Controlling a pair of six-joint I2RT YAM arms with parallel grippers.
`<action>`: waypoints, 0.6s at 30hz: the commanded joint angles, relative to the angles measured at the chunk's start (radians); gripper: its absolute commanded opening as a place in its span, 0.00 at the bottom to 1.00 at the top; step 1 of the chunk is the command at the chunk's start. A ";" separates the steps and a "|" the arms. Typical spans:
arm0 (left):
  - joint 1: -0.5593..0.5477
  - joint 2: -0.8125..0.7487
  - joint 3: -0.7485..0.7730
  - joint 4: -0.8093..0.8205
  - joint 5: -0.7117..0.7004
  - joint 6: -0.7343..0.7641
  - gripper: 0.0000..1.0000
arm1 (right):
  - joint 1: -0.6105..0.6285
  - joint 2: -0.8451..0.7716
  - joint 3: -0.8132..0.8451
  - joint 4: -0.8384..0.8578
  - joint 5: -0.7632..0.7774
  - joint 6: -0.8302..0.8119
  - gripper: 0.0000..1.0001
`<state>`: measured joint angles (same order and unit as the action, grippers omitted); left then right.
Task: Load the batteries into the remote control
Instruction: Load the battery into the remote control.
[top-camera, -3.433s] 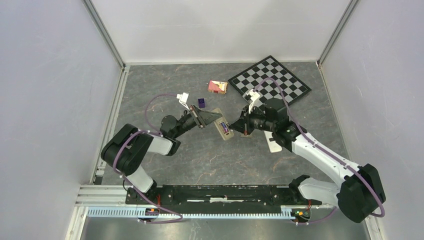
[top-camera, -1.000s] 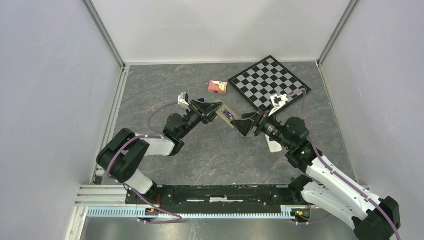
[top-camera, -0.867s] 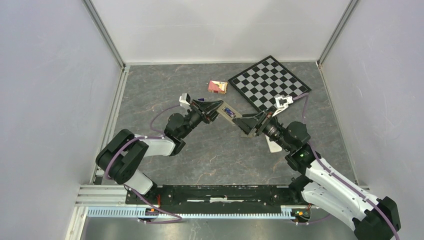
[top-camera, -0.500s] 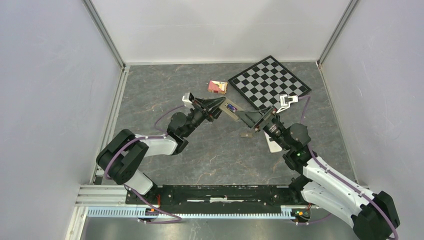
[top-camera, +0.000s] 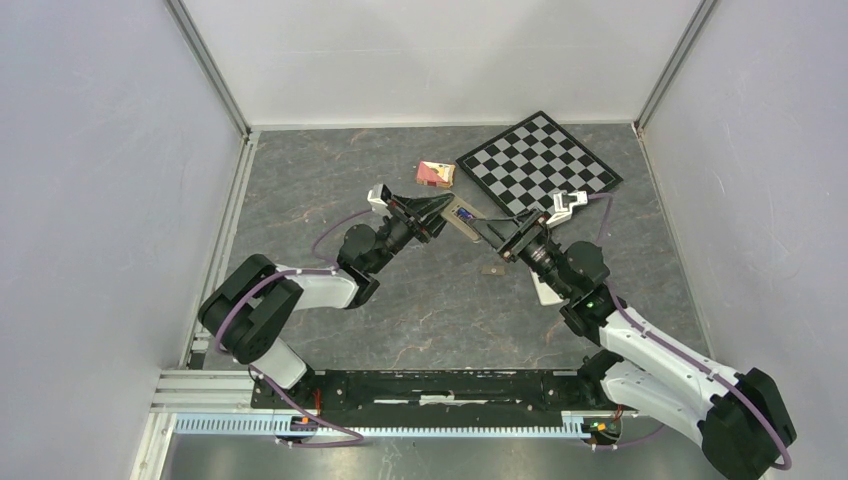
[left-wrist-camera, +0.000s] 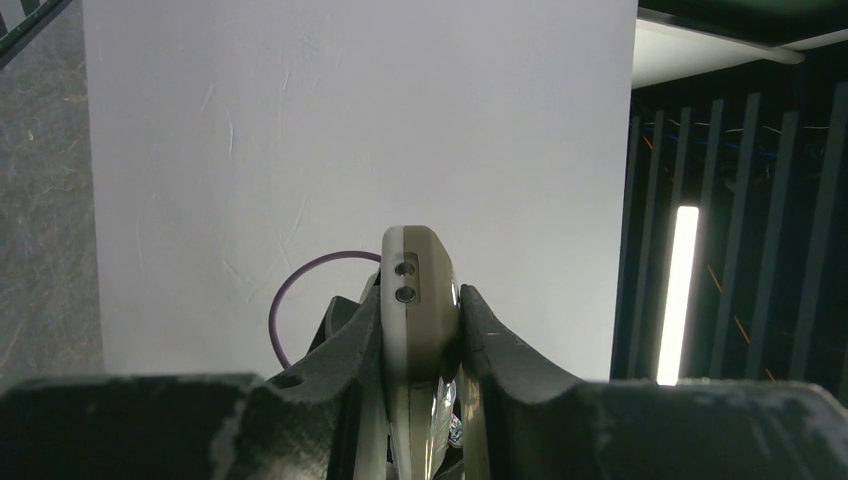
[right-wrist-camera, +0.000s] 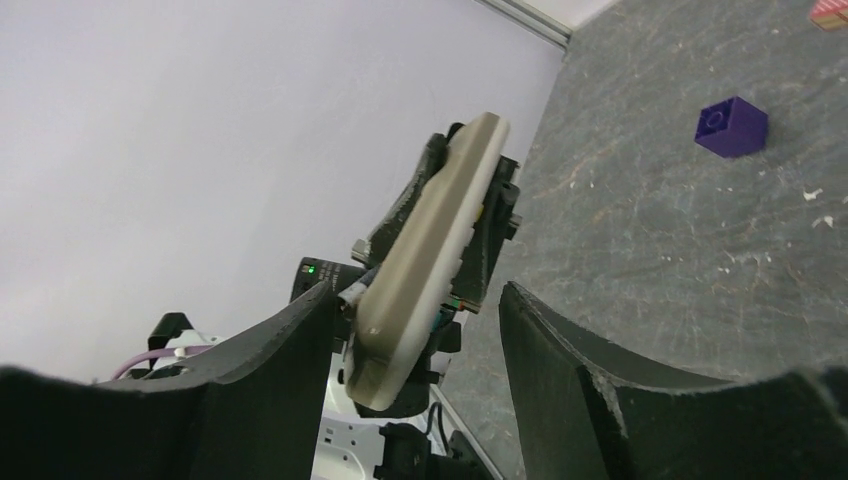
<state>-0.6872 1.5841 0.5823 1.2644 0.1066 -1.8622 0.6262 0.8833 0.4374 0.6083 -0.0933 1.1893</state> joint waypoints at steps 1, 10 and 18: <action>-0.005 0.001 0.033 0.082 0.008 0.052 0.02 | -0.003 0.010 0.040 -0.017 0.006 0.018 0.66; -0.005 -0.018 0.040 0.075 0.020 0.122 0.02 | -0.004 0.011 0.024 -0.036 0.015 0.059 0.56; -0.005 -0.042 0.052 0.100 0.035 0.225 0.02 | -0.011 0.023 0.019 -0.129 0.015 0.082 0.42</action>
<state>-0.6868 1.5871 0.5865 1.2648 0.1146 -1.7329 0.6254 0.8970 0.4374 0.5495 -0.0937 1.2491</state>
